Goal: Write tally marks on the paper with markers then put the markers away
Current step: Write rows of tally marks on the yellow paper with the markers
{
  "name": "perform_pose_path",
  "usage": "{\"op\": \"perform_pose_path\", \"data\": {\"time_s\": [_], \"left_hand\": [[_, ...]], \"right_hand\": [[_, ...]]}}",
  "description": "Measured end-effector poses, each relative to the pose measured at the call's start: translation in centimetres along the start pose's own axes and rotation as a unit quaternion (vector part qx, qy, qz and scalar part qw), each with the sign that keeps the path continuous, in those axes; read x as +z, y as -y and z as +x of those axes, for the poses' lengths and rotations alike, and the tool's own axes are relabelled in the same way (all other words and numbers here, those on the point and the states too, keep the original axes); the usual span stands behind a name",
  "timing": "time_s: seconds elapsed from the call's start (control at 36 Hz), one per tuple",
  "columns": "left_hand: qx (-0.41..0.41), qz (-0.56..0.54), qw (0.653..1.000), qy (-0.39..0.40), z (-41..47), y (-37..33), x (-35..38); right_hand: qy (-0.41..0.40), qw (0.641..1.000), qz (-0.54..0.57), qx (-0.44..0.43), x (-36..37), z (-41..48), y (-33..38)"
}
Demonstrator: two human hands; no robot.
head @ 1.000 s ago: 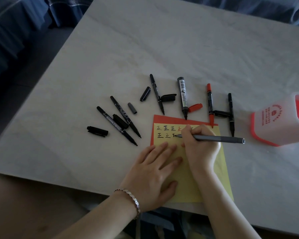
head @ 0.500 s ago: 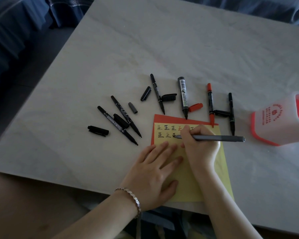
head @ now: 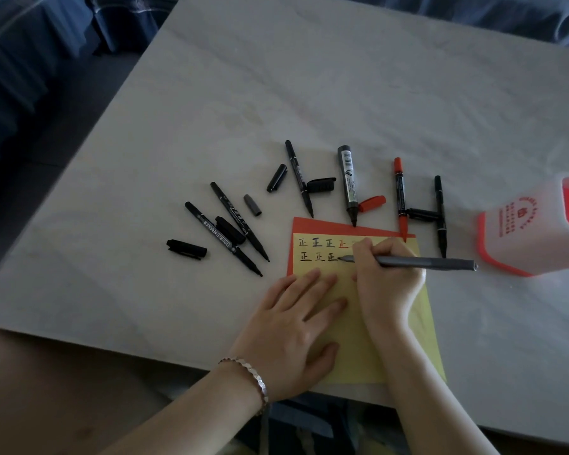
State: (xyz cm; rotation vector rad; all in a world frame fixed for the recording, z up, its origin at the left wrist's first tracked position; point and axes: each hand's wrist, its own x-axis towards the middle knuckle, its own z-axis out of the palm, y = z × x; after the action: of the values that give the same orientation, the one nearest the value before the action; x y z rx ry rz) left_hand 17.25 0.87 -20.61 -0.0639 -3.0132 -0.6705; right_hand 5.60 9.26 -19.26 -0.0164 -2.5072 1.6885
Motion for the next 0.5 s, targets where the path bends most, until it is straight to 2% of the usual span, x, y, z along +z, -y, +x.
{"op": "perform_pose_path", "data": {"time_s": [0.25,0.33,0.5], "left_hand": [[0.002,0.004,1.000,-0.011,0.0,0.0,-0.2],[0.008,-0.005,1.000,-0.025,-0.2,0.0,-0.1],[0.018,-0.019,0.999,-0.045,-0.3,0.2,-0.4]], "right_hand": [[-0.029,0.993,0.108,0.043,-0.5,0.6,0.5],[0.009,0.990,0.134,0.046,-1.0,0.7,0.5],[0.133,0.970,0.200,0.037,-2.3,1.6,1.5]]}}
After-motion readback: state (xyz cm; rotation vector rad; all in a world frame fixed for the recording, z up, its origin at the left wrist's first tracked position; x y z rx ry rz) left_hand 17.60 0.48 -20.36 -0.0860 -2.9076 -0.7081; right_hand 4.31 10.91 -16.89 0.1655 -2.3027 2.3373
